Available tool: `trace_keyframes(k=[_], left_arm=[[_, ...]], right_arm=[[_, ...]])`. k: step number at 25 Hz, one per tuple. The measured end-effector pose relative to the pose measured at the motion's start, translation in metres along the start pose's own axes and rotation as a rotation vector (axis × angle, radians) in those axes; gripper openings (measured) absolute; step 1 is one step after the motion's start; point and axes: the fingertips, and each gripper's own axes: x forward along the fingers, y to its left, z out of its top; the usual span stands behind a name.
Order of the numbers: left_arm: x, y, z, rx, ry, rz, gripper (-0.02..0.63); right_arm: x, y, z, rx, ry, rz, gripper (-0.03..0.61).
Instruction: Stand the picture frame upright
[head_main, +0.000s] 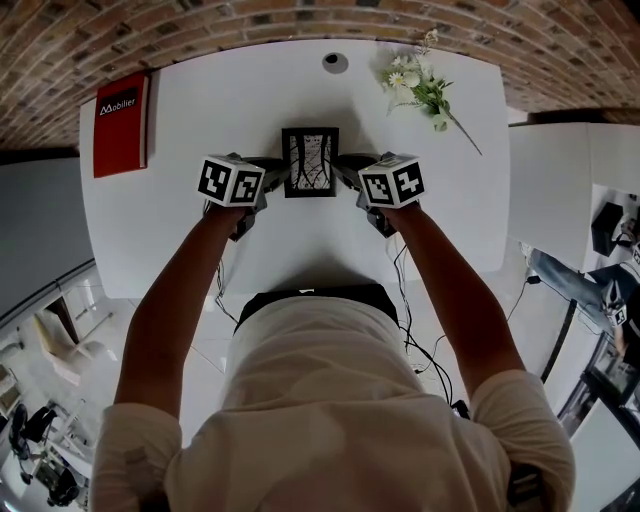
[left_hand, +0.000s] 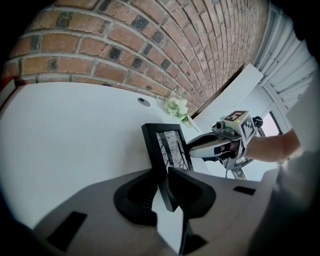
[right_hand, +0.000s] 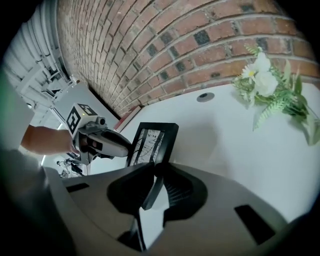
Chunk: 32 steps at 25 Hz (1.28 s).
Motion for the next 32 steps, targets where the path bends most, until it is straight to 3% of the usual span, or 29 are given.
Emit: trace_keyframes(k=[32], left_arm=[[-0.023, -0.016, 0.066, 0.236, -0.085, 0.130, 0.043]], right_arm=[[-0.037, -0.003, 0.065, -0.288, -0.134, -0.103, 0.037]])
